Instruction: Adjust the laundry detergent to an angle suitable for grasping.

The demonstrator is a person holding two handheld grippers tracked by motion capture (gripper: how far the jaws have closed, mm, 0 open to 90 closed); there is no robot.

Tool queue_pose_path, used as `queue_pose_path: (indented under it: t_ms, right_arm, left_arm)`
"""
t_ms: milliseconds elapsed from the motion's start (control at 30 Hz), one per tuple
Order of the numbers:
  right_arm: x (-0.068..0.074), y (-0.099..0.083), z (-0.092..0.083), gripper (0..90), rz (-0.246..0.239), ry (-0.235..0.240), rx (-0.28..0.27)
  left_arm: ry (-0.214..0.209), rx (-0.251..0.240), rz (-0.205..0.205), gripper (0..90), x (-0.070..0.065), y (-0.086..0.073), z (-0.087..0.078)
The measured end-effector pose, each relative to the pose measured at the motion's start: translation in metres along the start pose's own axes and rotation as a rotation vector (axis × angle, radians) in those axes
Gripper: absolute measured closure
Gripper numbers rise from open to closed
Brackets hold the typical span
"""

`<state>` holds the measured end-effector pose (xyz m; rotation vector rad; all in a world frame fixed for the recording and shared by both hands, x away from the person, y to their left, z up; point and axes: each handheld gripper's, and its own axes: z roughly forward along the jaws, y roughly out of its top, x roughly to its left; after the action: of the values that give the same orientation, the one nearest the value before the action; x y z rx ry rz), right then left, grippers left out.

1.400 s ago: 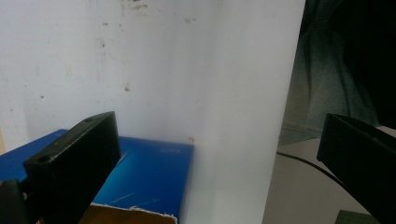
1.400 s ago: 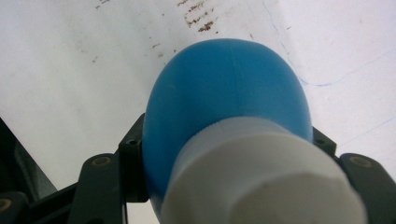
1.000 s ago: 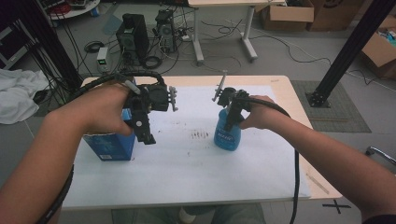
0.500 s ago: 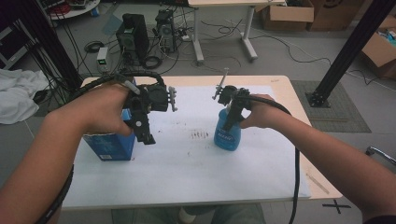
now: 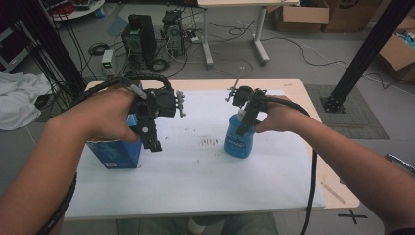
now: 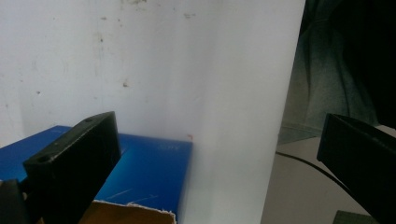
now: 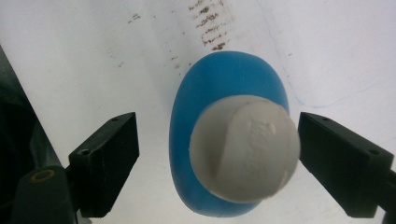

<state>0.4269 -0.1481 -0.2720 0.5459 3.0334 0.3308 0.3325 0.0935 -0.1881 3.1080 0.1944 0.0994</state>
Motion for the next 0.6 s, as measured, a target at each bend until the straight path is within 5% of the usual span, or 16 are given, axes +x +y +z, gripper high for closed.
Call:
queue_pose_path:
  t_ms: [600]
  right_arm:
    - [0.001, -0.011, -0.024, 11.5, -0.038, -0.004, -0.041]
  left_arm:
    - [-0.002, 0.001, 0.005, 0.1, 0.001, 0.003, 0.001]
